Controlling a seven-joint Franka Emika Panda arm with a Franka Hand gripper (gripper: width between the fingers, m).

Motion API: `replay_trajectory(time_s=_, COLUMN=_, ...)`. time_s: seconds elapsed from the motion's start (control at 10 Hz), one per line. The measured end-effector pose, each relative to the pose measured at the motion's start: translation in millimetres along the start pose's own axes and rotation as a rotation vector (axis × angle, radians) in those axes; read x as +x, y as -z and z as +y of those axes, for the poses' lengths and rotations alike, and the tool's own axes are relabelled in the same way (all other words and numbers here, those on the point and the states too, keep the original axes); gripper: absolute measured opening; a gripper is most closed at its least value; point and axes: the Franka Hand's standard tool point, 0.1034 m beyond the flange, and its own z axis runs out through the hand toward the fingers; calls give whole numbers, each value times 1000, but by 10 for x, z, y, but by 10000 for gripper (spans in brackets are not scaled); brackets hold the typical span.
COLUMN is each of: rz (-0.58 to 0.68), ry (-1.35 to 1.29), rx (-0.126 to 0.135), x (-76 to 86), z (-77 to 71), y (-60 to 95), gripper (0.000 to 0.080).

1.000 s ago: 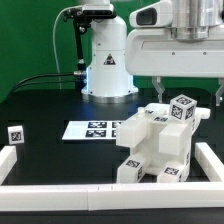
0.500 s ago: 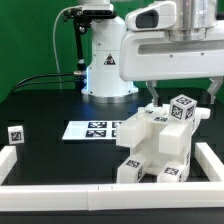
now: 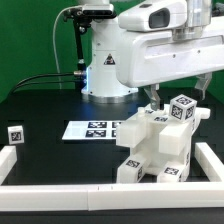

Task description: Assemble chair

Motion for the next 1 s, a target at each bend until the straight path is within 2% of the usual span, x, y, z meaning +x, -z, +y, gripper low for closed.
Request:
replay_trajectory(time_s=0.1, rz=-1, ry=-18, rx=1, x=-1, z=-12, y=-8, gripper=649)
replay_trajectory(time_s=0.2, rz=-8, ry=-55, rx=7, x=8, z=-133, y=-44, gripper=649)
replay_trajectory(time_s=0.4, rz=-10, ry=-49, rx=5, x=8, z=-139, y=-46, gripper=649)
replay_trajectory(time_s=0.6, rz=-10, ry=-50, rx=4, x=6, z=-134, y=-47, gripper=380)
replay_trajectory(time_s=0.7, rz=-10, ry=-70, rx=4, x=6, z=-133, y=-46, gripper=279)
replay_trajectory(time_s=1.0, rz=-10, ry=-92, rx=4, x=6, z=-132, y=-47, gripper=281)
